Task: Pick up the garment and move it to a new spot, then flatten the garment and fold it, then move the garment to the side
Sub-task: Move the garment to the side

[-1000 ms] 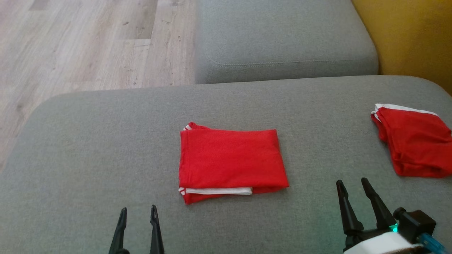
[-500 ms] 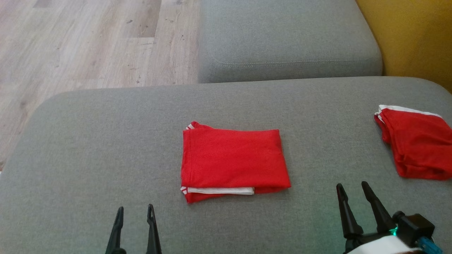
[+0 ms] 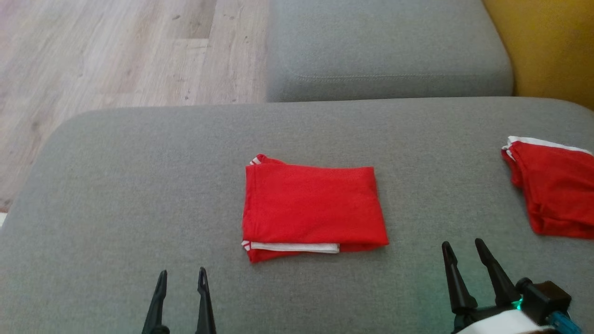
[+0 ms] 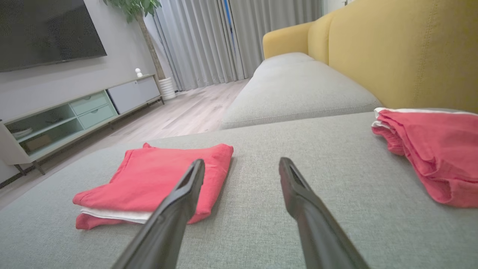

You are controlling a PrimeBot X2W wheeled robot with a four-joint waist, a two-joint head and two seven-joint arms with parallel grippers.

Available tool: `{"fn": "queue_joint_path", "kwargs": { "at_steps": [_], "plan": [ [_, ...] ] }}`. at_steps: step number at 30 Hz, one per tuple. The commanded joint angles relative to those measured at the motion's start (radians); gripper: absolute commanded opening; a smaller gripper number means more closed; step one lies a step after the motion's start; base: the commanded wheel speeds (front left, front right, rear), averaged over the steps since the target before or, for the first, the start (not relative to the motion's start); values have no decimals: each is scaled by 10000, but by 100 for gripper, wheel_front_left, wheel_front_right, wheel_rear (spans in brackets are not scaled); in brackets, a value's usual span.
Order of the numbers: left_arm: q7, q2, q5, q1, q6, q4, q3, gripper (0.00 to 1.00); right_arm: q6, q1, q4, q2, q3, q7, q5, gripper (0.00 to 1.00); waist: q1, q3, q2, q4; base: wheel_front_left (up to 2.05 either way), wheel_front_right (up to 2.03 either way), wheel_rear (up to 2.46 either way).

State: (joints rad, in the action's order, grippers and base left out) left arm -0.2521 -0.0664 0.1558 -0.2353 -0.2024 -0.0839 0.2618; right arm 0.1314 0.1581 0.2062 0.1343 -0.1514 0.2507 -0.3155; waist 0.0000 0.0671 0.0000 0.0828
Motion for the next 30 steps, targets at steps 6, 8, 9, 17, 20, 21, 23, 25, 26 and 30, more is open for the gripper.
{"fn": "queue_joint_path", "kwargs": {
  "at_steps": [6,8,9,17,20,21,23,25,26,30],
  "plan": [
    [-97,153,-47,649,-31,355,-74,100,-7,-453,-57,376,-294,110,-209,100,0,-490,0,328,0,0,0],
    [-97,156,-20,701,-54,369,-8,100,-7,-695,241,474,-440,107,-464,100,0,-675,0,403,0,0,0],
    [-97,157,-7,726,-67,376,28,100,-7,-871,397,519,-524,23,-649,100,0,-790,0,430,0,0,0],
    [-97,160,167,1336,-211,482,396,100,-7,-3200,1342,661,-1097,-2433,-2768,100,0,-1815,0,559,0,0,0],
    [-97,161,220,1610,-259,461,560,100,-7,-4021,1856,595,-1212,-3431,-3555,100,0,-2077,0,648,0,0,0],
    [-97,161,221,1701,-261,441,633,100,-7,-4243,2055,573,-1248,-3744,-3803,100,0,-2151,0,695,0,0,0],
    [-97,161,121,1875,-262,401,754,100,-7,-4606,2485,545,-1308,-4354,-4234,100,0,-2269,0,780,0,0,0],
    [-97,161,81,1997,-279,384,831,100,-7,-4872,2894,508,-1358,-4796,-4528,100,0,-2338,0,857,0,0,0],
    [-97,161,76,2042,-293,382,856,100,-7,-4975,3052,462,-1375,-4940,-4674,100,0,-2365,0,887,0,0,0],
    [-97,161,100,2152,-358,384,916,100,-7,-5199,3313,398,-1626,-5171,-5014,14,0,-2440,0,981,0,0,0]
  ]
}}
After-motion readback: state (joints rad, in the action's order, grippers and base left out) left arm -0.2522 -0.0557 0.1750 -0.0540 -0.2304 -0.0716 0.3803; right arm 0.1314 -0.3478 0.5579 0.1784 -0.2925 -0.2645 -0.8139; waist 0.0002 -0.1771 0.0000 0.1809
